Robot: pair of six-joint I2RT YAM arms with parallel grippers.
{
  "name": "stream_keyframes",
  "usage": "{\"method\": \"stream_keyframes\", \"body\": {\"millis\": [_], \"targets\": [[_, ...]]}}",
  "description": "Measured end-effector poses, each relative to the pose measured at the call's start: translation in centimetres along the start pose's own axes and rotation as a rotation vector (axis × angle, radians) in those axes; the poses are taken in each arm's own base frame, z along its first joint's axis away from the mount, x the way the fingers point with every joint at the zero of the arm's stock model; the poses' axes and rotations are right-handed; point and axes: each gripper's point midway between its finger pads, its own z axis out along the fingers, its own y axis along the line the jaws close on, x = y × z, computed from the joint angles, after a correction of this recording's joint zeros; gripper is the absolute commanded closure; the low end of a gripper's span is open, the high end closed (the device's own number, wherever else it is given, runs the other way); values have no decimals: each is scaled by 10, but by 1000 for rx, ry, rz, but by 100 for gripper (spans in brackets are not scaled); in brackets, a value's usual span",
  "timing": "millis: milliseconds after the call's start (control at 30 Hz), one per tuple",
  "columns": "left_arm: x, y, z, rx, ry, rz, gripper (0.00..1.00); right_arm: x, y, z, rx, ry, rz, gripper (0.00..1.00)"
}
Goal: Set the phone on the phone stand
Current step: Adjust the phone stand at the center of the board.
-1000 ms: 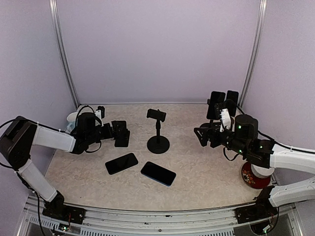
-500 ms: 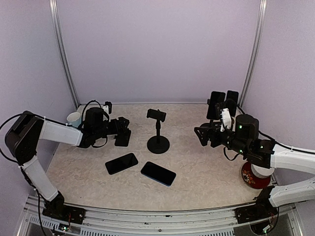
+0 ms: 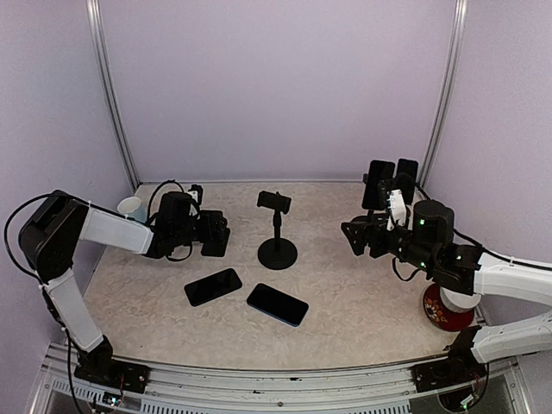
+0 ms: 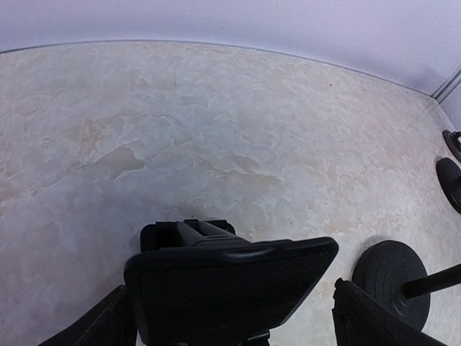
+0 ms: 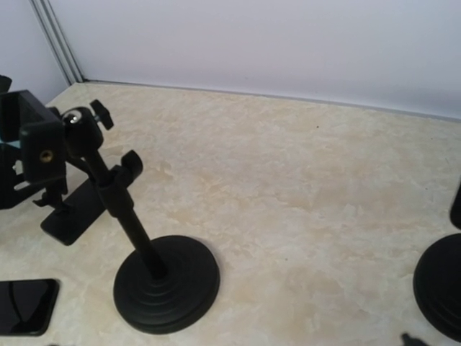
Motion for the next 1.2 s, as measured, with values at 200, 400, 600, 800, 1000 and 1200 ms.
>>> {"method": "stream_keyframes", "body": {"millis": [200, 400, 600, 800, 1000, 1200], "targets": [[-2, 1, 0, -15, -6, 31, 41, 0, -1, 0, 2, -1, 1, 0], [-3, 3, 0, -31, 2, 53, 39, 0, -1, 0, 2, 0, 1, 0], [-8, 3, 1, -40, -3, 63, 11, 1, -1, 0, 2, 1, 1, 0], [-9, 3, 1, -54, -2, 63, 5, 1, -1, 0, 0, 1, 1, 0], [-15, -1, 6, -72, -5, 69, 5, 1, -1, 0, 0, 1, 1, 0], [-16, -1, 13, -92, -4, 76, 5, 0, -1, -1, 0, -3, 2, 0]]}}
